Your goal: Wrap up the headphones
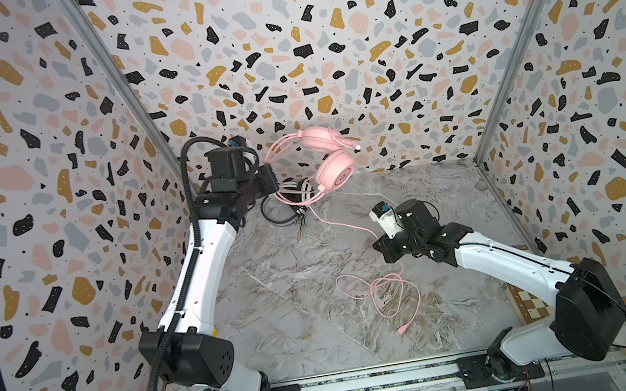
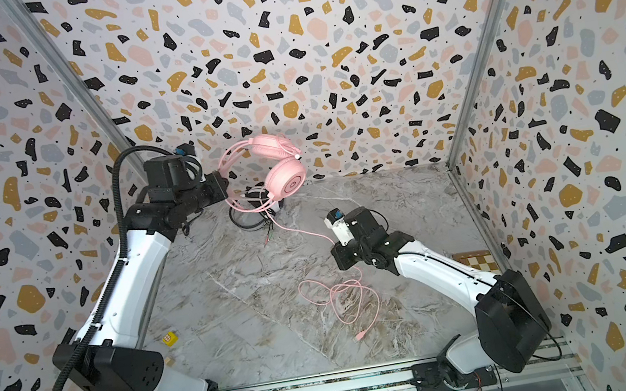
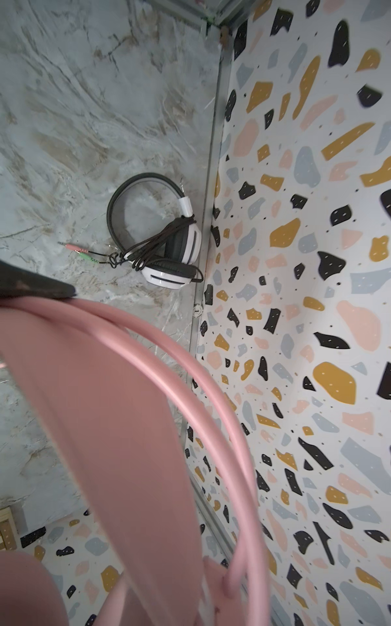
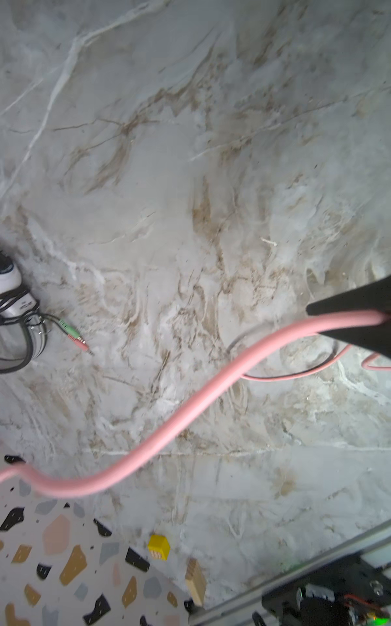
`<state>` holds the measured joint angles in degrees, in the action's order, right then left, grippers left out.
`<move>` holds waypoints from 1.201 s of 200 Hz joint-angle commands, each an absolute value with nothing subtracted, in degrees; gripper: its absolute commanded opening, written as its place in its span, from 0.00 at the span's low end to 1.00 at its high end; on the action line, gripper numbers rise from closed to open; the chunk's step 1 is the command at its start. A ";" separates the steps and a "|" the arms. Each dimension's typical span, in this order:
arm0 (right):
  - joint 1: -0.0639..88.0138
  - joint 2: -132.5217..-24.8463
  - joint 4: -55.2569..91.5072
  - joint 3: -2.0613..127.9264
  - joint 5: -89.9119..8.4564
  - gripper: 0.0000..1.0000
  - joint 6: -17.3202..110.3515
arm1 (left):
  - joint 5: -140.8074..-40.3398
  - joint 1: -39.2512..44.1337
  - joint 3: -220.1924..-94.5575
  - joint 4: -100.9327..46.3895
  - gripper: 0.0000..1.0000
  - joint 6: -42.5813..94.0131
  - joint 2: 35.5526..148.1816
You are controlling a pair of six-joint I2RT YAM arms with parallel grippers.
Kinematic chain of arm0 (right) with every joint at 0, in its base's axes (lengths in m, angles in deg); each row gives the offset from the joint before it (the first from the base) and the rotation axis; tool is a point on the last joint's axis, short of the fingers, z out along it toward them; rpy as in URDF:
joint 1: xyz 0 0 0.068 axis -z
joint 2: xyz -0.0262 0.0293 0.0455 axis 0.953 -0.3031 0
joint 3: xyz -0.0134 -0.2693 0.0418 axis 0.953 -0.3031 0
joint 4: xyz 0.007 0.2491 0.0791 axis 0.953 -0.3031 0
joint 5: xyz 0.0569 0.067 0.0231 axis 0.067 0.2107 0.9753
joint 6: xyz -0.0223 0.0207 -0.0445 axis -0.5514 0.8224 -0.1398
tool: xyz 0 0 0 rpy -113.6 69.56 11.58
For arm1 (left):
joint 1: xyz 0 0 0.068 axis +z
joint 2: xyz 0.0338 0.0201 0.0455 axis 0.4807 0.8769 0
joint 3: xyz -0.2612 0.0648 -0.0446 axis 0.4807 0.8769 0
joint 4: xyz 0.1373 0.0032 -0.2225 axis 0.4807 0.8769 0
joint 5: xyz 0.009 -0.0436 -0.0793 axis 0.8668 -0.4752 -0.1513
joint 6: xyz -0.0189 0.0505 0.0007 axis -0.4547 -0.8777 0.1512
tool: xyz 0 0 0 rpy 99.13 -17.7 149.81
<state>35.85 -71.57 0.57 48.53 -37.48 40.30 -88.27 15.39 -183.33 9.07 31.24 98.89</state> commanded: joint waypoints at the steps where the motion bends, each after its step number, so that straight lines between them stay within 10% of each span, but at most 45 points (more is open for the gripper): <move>1: 34.08 -69.91 -5.91 57.96 -38.23 0.00 39.50 | -85.33 11.36 -181.38 1.21 0.00 31.84 98.04; 240: 32.52 -81.18 -23.80 96.27 -50.30 0.00 27.67 | -82.93 2.98 -149.18 -7.04 0.00 14.70 82.84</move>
<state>30.58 -79.96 -19.89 91.61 -46.64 30.51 -80.78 3.04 -153.01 0.08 17.58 88.73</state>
